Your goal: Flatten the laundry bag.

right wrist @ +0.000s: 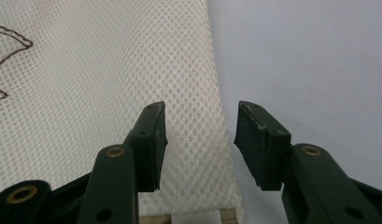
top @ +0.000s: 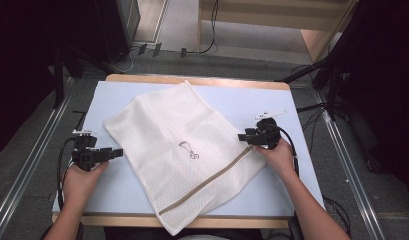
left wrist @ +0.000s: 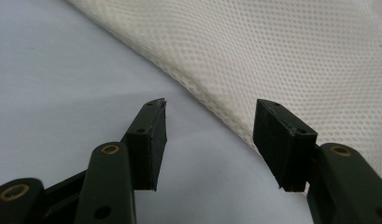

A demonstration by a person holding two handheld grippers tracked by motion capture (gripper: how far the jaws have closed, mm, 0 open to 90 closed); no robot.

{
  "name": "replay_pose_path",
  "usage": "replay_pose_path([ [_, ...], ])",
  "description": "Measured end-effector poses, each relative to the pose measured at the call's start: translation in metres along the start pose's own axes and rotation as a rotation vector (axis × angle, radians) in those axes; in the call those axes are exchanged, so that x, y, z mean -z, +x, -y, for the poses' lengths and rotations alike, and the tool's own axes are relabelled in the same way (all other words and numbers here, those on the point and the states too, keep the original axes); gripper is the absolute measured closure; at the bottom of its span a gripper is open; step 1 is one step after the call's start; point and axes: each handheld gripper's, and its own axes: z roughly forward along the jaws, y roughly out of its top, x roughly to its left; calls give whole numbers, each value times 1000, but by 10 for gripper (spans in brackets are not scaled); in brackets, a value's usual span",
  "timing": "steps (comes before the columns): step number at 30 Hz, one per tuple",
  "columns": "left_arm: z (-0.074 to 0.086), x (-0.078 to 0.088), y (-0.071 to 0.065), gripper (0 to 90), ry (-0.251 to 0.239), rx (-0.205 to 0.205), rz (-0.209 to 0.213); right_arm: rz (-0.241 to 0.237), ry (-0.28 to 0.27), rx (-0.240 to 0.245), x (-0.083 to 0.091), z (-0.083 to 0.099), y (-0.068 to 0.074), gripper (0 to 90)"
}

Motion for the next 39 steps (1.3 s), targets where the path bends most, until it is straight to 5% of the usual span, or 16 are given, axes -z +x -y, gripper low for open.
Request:
replay_pose_path([
  [9,-2,-21,-31,479,5,-73,-38,0,40,19,-18,-1,2,532],
  [12,-3,-26,-39,581,9,-121,-72,-2,46,14,-21,0,2,540],
  [15,-4,-26,-37,705,8,-122,-76,16,48,28,-22,0,4,607],
  [18,-6,-28,-26,785,30,-53,46,39,56,36,-23,-1,8,694],
  [21,-7,-30,-29,856,38,-68,54,29,67,39,-24,-2,11,811],
  [24,-13,-29,-28,875,48,-93,62,39,79,47,-23,-4,15,832],
  [31,-33,-29,-21,880,-3,-91,63,38,87,36,-14,0,16,828],
  [39,-70,-52,-14,881,-12,-123,76,33,86,38,2,21,29,826],
])
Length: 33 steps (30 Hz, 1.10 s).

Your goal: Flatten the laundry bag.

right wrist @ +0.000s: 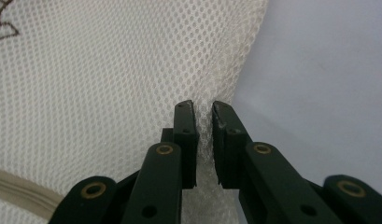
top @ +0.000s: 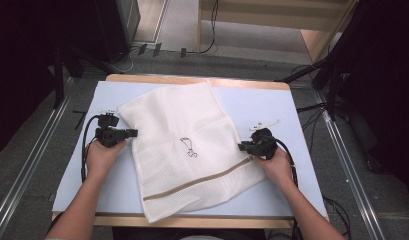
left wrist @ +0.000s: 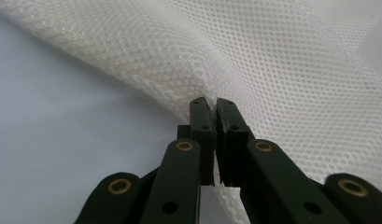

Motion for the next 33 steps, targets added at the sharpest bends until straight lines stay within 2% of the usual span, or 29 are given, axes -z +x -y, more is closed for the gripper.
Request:
replay_pose_path([
  [1,0,0,0,882,0,0,0,4,3,-1,1,3,2,824],
  [2,-8,-6,1,882,1,-11,6,4,1,-3,2,5,4,823],
  [3,-8,-6,1,882,1,-11,6,4,1,-3,2,5,4,823],
  [6,-23,-18,4,882,8,-19,16,12,-11,-22,7,13,10,821],
  [10,-35,-27,6,881,4,-25,23,19,-13,-14,11,19,14,816],
  [11,-42,-33,6,879,-1,-29,35,24,-14,-30,13,22,18,812],
  [15,-53,-45,5,876,8,-61,37,54,-27,-2,17,28,25,804],
  [18,-57,-49,4,869,14,-72,38,55,-29,-13,17,32,27,799],
  [19,-58,-51,3,860,11,-62,42,52,-35,-17,16,33,26,796],
  [21,-57,-51,2,815,2,-59,40,46,-38,-27,17,34,25,784],
  [23,-56,-48,1,688,5,-48,57,45,-43,-25,19,34,25,764],
  [26,-54,-42,0,565,-9,-48,48,44,-57,-27,22,34,24,727],
  [29,-47,-28,-3,501,-21,-61,26,33,-78,-39,26,34,22,672],
  [30,-47,-28,-3,488,-21,-61,26,33,-78,-39,26,34,22,672],
  [33,-33,-18,-9,485,-12,-63,26,16,-109,-45,27,31,19,645],
])
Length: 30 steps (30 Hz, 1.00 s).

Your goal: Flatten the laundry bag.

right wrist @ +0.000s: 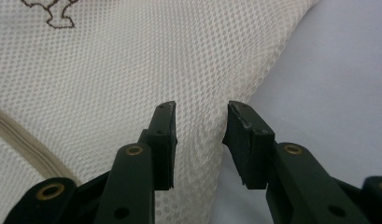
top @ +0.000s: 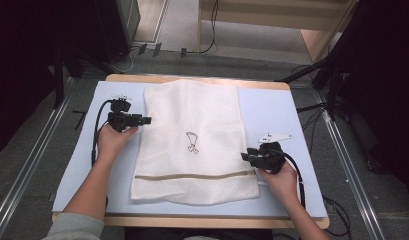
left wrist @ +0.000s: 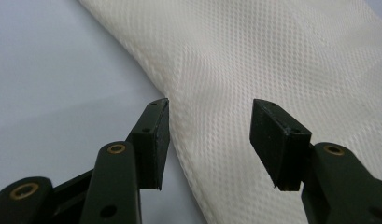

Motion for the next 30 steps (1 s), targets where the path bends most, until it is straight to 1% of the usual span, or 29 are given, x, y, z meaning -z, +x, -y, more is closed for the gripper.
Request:
replay_pose_path([
  [3,10,6,-6,474,5,2,1,-3,-3,3,-2,-3,-1,629],
  [4,13,8,-9,472,11,-9,-6,-2,-4,13,-3,-4,-1,621],
  [5,13,8,-9,471,11,-9,-6,-4,-3,14,-4,-5,-2,609],
  [6,16,10,-11,472,20,-20,-12,0,-5,15,-5,-6,-2,595],
  [8,25,14,-15,481,31,-38,-23,2,-1,15,-8,-7,-4,589],
  [9,25,14,-15,494,31,-38,-23,2,-1,15,-8,-7,-4,589],
  [10,31,18,-18,501,18,-47,-38,8,8,13,-11,-9,-7,589],
  [12,33,20,-19,498,14,-44,-30,8,11,11,-14,-9,-9,587],
  [13,36,21,-19,498,16,-35,-26,10,15,6,-15,-10,-9,583],
  [15,42,22,-21,495,26,-35,-23,11,19,5,-19,-13,-11,576],
  [16,47,22,-23,495,46,-39,-32,14,21,10,-22,-15,-13,570],
  [17,47,22,-23,495,46,-39,-32,14,21,10,-22,-15,-13,570],
  [19,53,21,-24,494,76,-36,-40,22,34,6,-28,-17,-16,568],
  [21,55,20,-25,493,84,-35,-40,27,43,11,-30,-18,-17,568],
  [22,59,20,-27,494,97,-36,-44,26,46,15,-33,-20,-18,577],
  [23,61,19,-29,503,100,-39,-34,28,48,16,-34,-21,-19,588],
  [24,64,19,-31,511,106,-38,-33,34,53,17,-34,-22,-19,598],
  [25,66,19,-34,509,93,-41,-38,37,57,21,-35,-23,-19,624],
  [26,67,18,-35,523,88,-34,-35,35,63,26,-35,-24,-18,658],
  [28,70,17,-37,540,66,-28,-47,42,72,29,-36,-26,-17,707],
  [29,71,17,-39,581,60,-34,-65,44,80,21,-36,-27,-16,743],
  [30,72,16,-42,617,57,-43,-88,43,79,32,-37,-28,-17,778],
])
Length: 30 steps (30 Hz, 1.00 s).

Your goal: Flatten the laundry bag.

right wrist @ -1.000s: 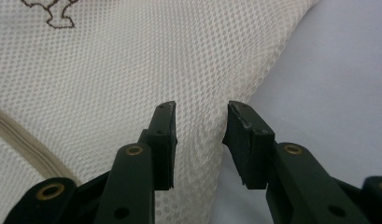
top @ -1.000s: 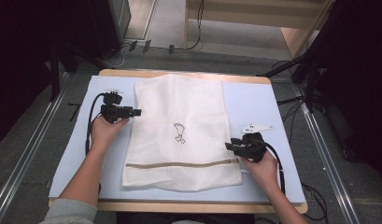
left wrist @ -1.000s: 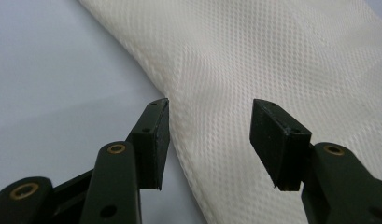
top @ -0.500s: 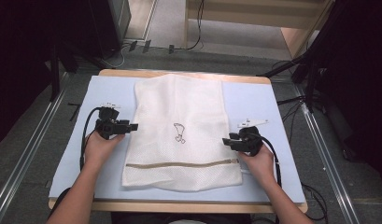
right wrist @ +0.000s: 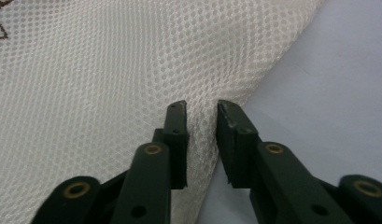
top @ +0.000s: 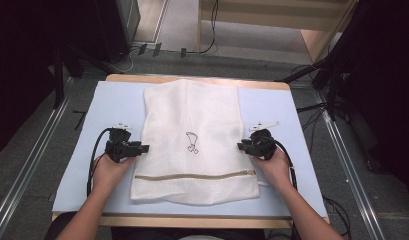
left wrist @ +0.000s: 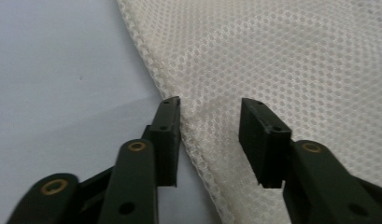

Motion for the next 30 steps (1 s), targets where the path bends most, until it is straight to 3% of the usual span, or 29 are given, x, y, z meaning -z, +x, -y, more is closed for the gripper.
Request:
replay_pose_path([
  [2,-1,-1,-2,729,8,-5,-13,-1,15,8,0,-2,2,821],
  [4,-3,-1,0,823,26,1,15,1,25,35,0,-4,4,838],
  [7,-10,1,2,889,28,-46,1,-9,23,21,1,-6,0,844],
  [10,-17,-2,12,891,27,-33,5,-21,8,-11,1,-9,-4,852],
  [13,-24,-5,25,891,-2,12,21,-27,8,-23,-5,-15,-9,853],
  [18,-39,-14,41,888,-33,27,43,-14,-19,-45,-17,-25,-17,850],
  [23,-47,-23,47,878,-40,48,55,-2,-56,-61,-23,-30,-26,842],
  [25,-47,-25,48,869,-33,47,62,-19,-56,-81,-26,-29,-30,815],
  [27,-46,-22,49,781,-36,38,66,-37,-60,-102,-24,-28,-32,786],
  [28,-46,-18,51,742,-44,61,94,-53,-58,-110,-21,-28,-33,723],
  [30,-47,-12,51,682,-52,63,104,-65,-60,-117,-18,-27,-33,697],
])
